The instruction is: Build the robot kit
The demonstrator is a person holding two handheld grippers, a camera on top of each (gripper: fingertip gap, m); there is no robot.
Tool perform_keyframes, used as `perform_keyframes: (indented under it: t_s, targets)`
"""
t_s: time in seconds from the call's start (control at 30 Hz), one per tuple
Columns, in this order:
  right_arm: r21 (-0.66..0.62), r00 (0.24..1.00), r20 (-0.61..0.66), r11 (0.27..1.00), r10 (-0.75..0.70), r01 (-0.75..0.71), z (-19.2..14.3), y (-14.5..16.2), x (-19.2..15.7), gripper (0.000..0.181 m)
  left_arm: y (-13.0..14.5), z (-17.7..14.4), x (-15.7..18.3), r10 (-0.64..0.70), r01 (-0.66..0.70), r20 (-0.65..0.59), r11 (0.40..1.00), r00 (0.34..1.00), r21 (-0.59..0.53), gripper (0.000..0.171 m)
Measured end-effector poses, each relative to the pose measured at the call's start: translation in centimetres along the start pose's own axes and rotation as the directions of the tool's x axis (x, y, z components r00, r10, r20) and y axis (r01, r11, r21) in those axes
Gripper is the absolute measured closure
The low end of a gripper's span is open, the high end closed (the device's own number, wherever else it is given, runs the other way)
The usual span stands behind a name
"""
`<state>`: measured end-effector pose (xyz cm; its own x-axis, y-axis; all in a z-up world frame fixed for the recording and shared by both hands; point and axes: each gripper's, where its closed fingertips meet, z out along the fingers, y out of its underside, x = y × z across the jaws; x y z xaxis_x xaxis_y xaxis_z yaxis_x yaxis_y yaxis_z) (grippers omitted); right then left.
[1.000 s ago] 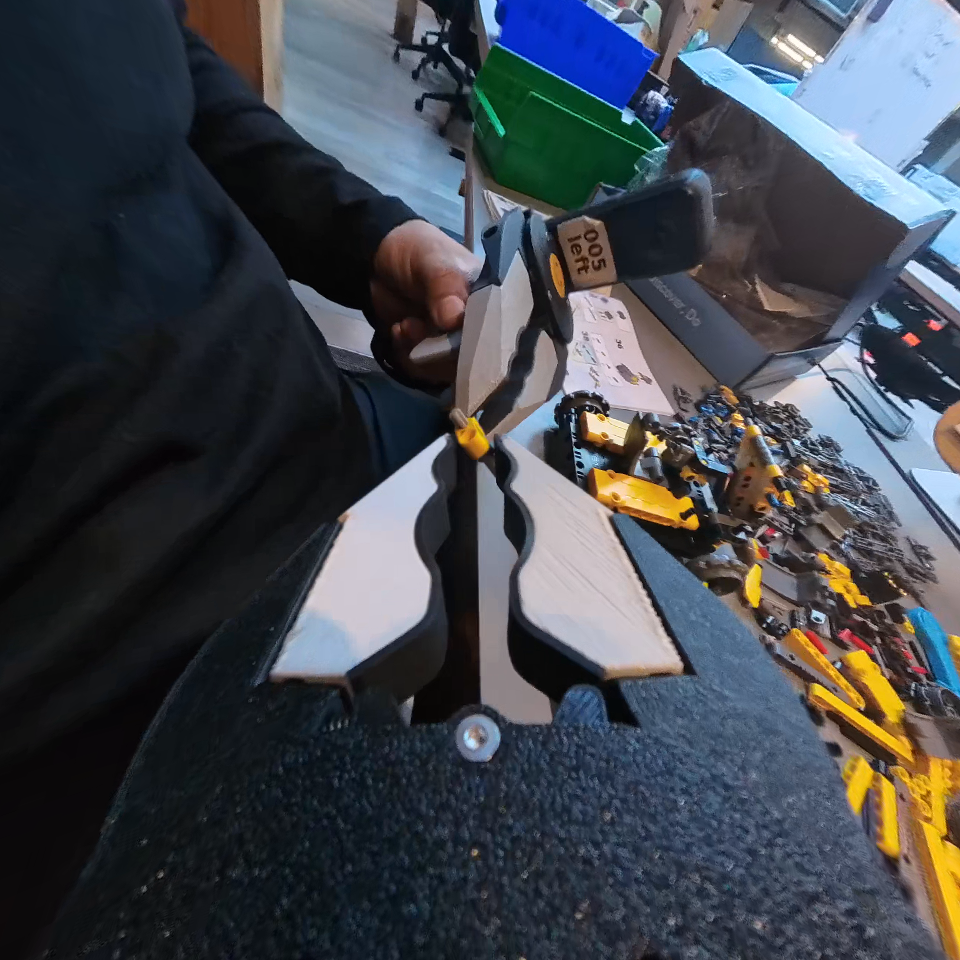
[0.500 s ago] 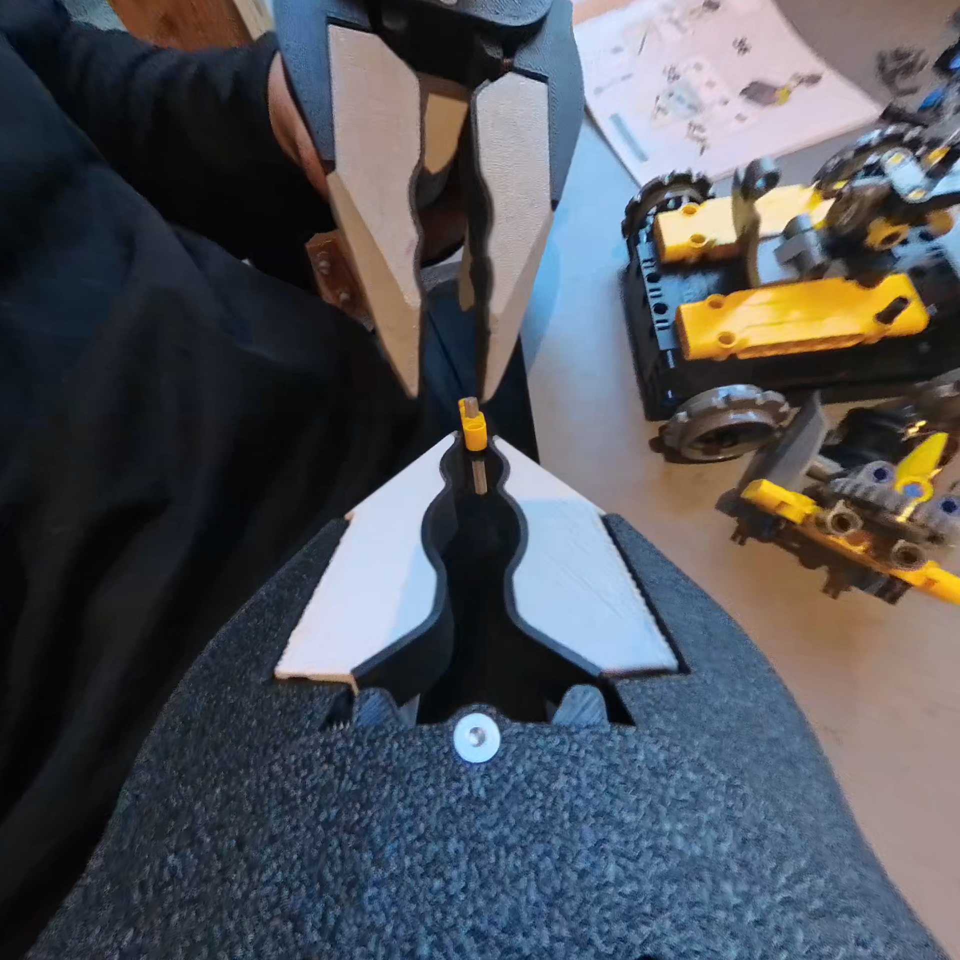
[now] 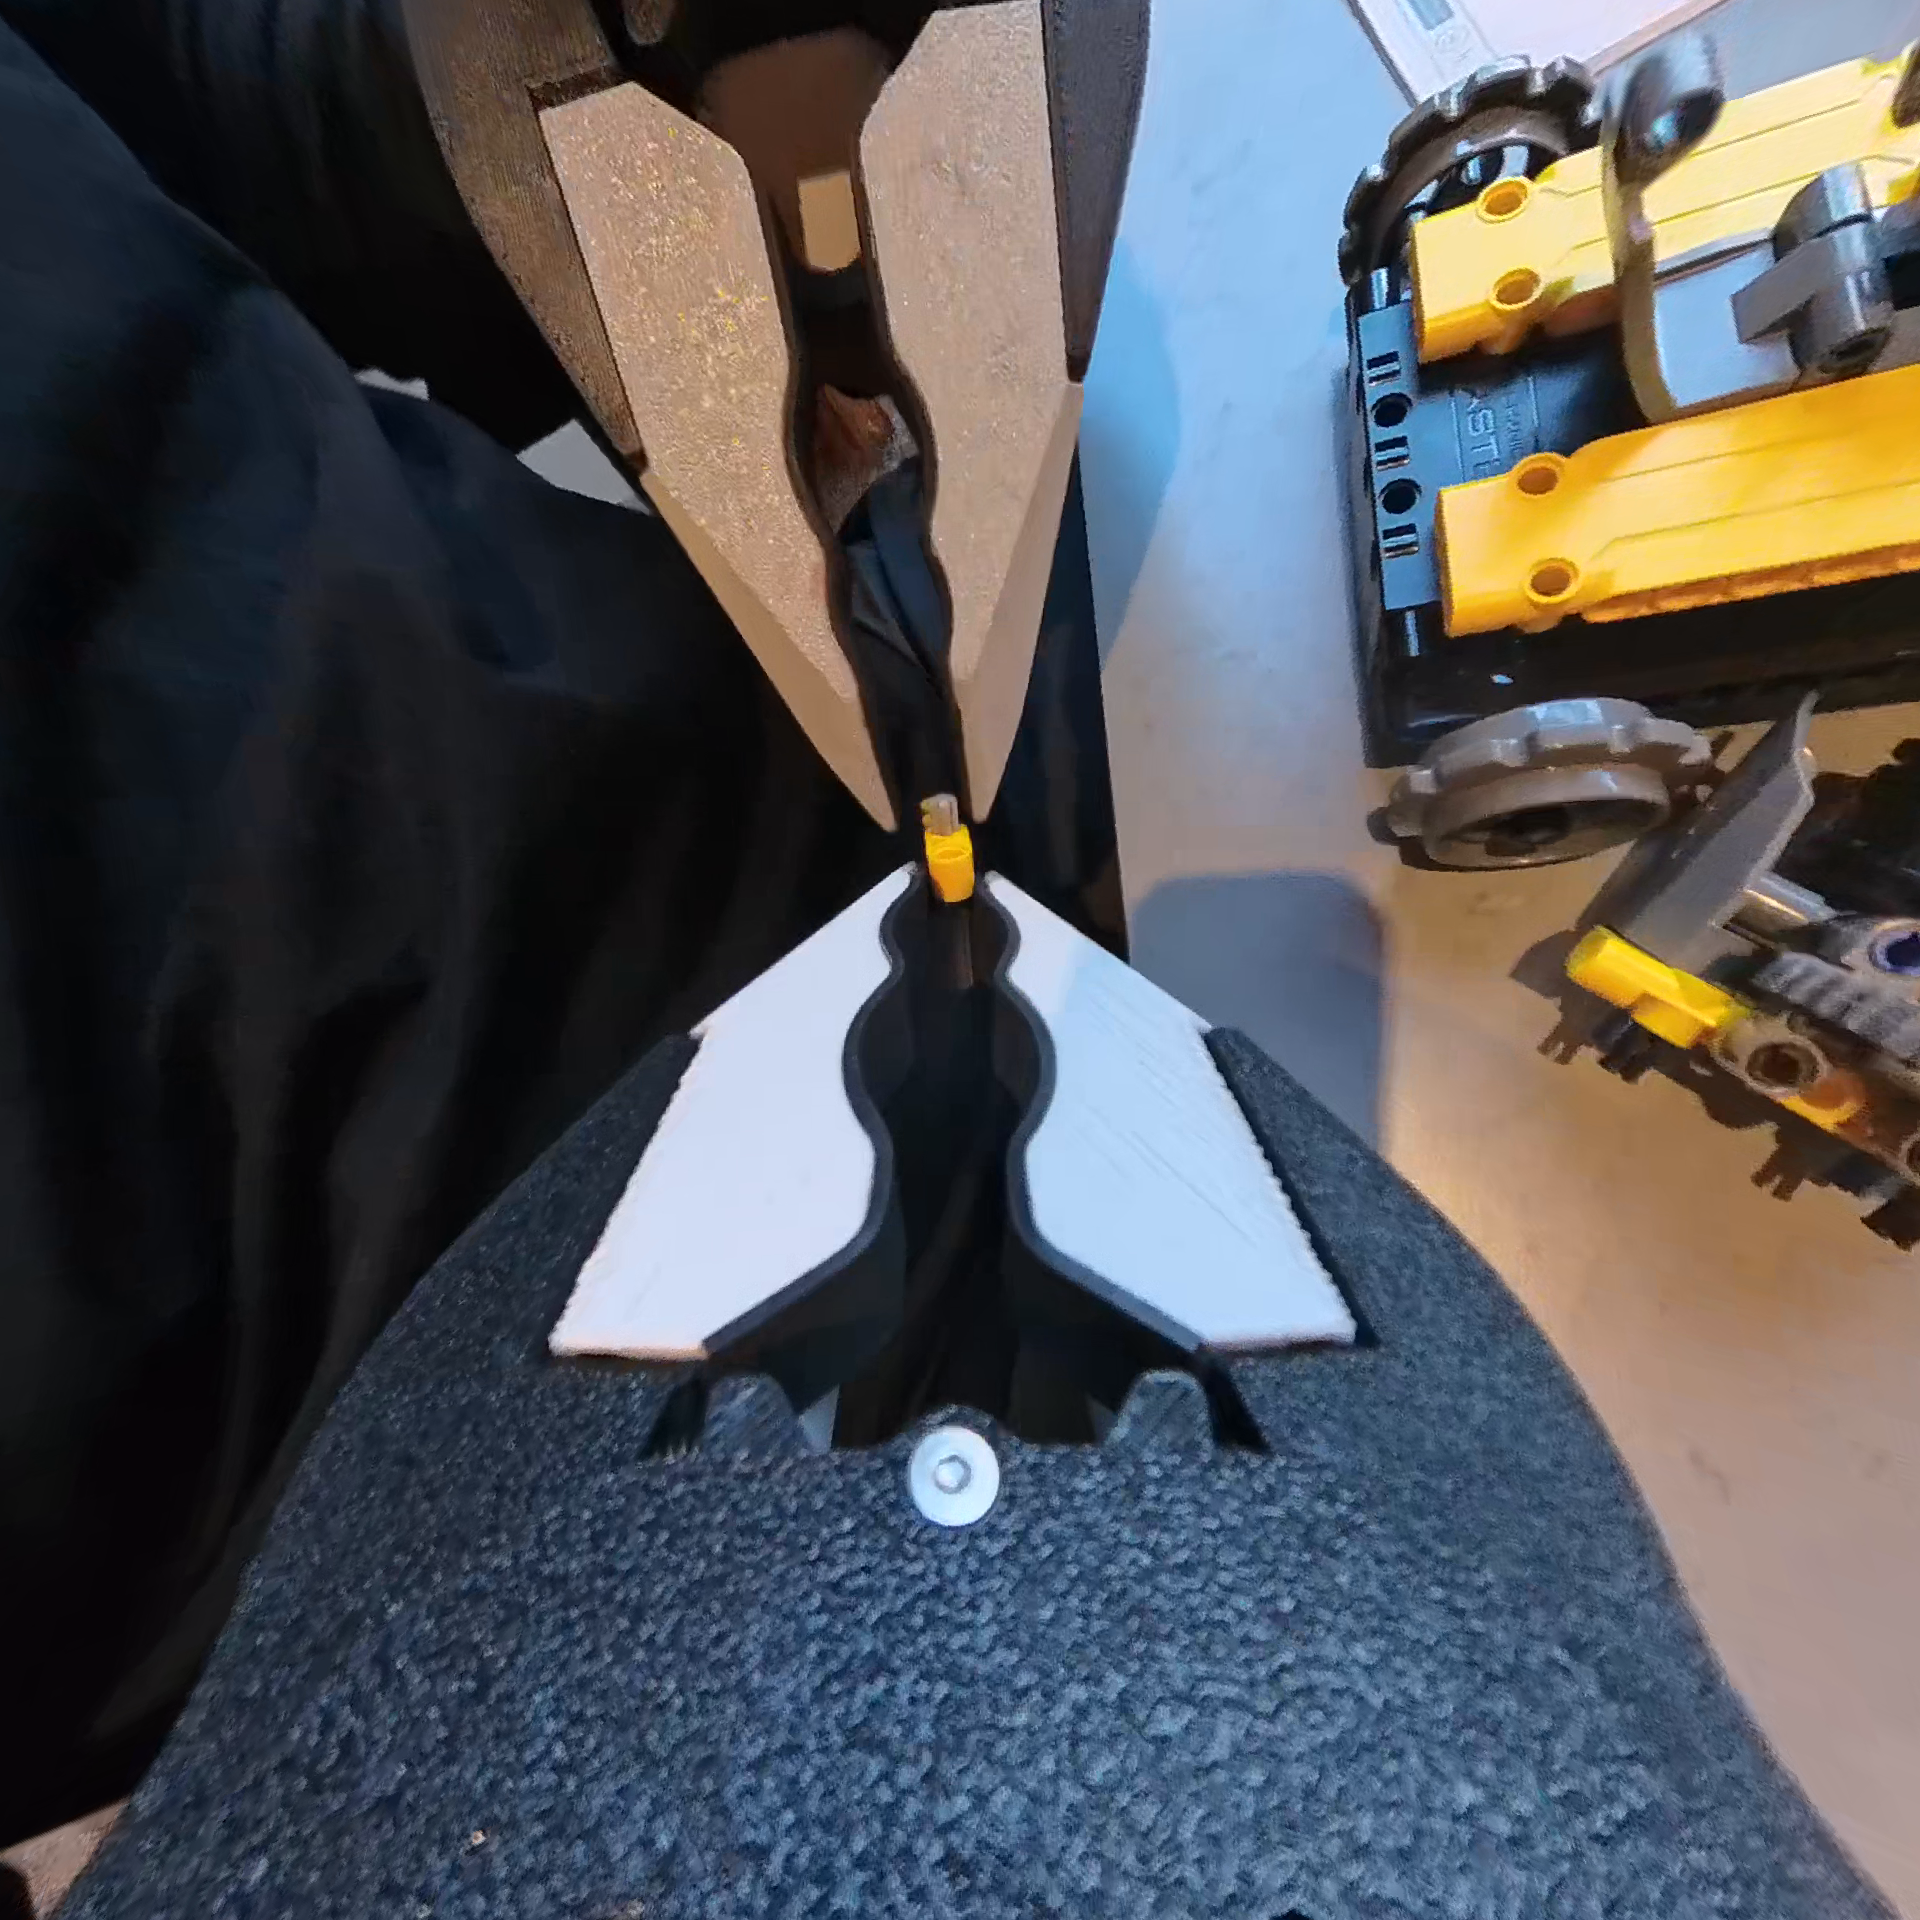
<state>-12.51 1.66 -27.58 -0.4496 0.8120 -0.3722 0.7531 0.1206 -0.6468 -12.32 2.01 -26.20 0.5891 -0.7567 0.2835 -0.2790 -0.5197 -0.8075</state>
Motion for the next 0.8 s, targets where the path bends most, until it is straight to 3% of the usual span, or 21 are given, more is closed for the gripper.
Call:
perform_keyframes:
  t_s: [0.27,0.47,0.6,0.8]
  targets:
    - [-0.129,0.997,-0.058,0.990,-0.060,0.052,0.6,0.5,0.4,0.174,1.0,0.4,-0.6,0.126,-0.111,0.083,0.979,0.988,-0.173,0.169]
    - [-0.151,0.994,-0.062,0.985,-0.092,0.082,0.8,0.4,0.7,0.174,1.2,0.3,-0.8,0.204,-0.179,0.128,0.967,0.971,-0.183,0.170]
    - [-0.081,0.988,-0.078,0.988,-0.134,0.128,0.2,-0.1,1.0,0.173,0.7,0.0,-1.2,0.154,-0.144,0.142,0.987,0.978,-0.073,0.170]
    - [0.130,0.995,-0.055,0.988,-0.080,0.087,-1.3,-1.1,1.0,0.162,-0.9,-1.3,-0.7,-0.060,0.059,0.001,0.977,0.998,0.204,0.170]
